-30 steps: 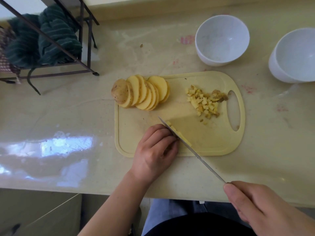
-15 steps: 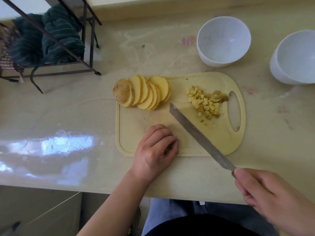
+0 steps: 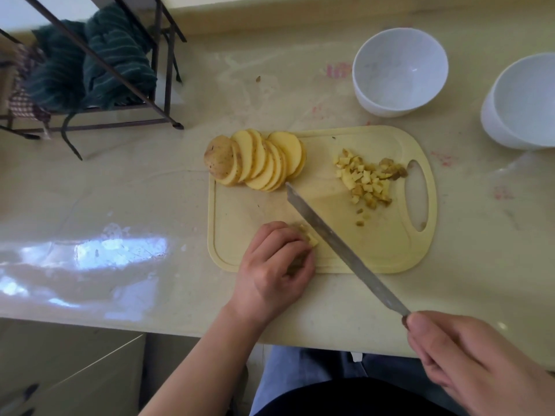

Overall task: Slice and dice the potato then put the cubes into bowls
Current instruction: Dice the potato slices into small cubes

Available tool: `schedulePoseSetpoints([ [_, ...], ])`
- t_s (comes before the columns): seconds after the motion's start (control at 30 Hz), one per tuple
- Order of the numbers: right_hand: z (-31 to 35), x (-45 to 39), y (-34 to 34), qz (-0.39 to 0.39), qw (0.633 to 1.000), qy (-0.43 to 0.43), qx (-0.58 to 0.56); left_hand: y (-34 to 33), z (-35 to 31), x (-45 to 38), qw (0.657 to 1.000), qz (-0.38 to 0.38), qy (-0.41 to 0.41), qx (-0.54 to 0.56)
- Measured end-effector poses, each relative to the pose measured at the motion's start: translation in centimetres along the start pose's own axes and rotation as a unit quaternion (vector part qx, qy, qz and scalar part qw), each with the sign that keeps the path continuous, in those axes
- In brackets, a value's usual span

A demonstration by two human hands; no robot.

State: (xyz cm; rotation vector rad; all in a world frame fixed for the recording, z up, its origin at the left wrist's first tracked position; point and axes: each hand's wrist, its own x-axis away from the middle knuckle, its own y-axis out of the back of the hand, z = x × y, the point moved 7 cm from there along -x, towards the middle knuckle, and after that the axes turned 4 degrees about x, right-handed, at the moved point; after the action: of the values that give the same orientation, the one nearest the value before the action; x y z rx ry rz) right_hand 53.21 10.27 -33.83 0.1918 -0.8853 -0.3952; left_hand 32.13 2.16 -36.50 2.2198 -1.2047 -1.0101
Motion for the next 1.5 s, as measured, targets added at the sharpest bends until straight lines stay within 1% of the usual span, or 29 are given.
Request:
schedulePoseSetpoints([
  [0.2,0.5,0.1,-0.5,-0.004,0.999,0.006,0.051,0.2,0.2,0.4,1.000,0.000,0.010,0.000],
  [0.33,0.4,-0.4,-1.3,0.028,0.998,0.017,0.063,0.8,0.6,0.9,0.998,-0.017,0.046,0.041],
  [0.5,0.3,-1.5,-0.8,0.011,0.996,0.040,0.074,1.0,0.7,0.5,0.997,-0.020,0.050,0.056],
  [0.57,-0.2,-1.6,-0.5,0.014,0.998,0.025,0.053,0.9,0.7,0.5,0.997,-0.019,0.049,0.056],
  [0.77,-0.8,-2.0,1.6,0.063,0.996,-0.025,-0.060,0.7,0.9,0.3,0.997,-0.014,0.050,0.051],
  [0.83,-0.8,-2.2,3.1,0.062,0.996,-0.035,-0.061,0.7,0.9,0.3,0.997,-0.010,0.050,0.051],
  [0.93,-1.2,-2.5,5.8,0.034,0.995,-0.063,-0.064,0.7,0.9,0.3,0.997,-0.002,0.058,0.053],
  [1.03,-1.2,-2.7,7.6,0.046,0.994,-0.072,-0.063,0.8,0.8,0.2,0.996,0.007,0.067,0.056],
  [1.13,-0.5,-2.7,8.5,0.060,0.997,-0.054,-0.015,1.0,0.8,0.1,0.993,0.000,0.096,0.068],
  [1.17,0.0,-2.7,8.9,0.052,0.998,-0.035,0.018,1.3,0.7,0.0,0.991,-0.018,0.110,0.074],
  [1.23,1.4,-2.4,9.7,0.027,0.993,0.032,0.109,2.3,-0.1,-0.3,0.986,-0.075,0.130,0.077],
  [1.3,2.2,-2.0,10.1,0.013,0.981,0.086,0.172,3.4,-1.9,-1.2,0.983,-0.126,0.119,0.059],
  [1.33,2.2,-1.8,10.3,0.008,0.975,0.103,0.197,3.8,-3.1,-1.7,0.984,-0.138,0.096,0.052],
  [1.4,2.2,-1.6,10.6,-0.012,0.951,0.130,0.281,3.9,-5.7,-2.7,0.989,-0.136,0.035,0.045],
  [1.47,2.3,-1.3,11.0,-0.042,0.914,0.147,0.376,3.0,-7.4,-3.5,0.995,-0.095,-0.007,0.029],
  [1.5,2.3,-1.3,11.2,-0.054,0.895,0.152,0.415,2.1,-7.9,-3.8,0.998,-0.066,-0.015,0.010],
])
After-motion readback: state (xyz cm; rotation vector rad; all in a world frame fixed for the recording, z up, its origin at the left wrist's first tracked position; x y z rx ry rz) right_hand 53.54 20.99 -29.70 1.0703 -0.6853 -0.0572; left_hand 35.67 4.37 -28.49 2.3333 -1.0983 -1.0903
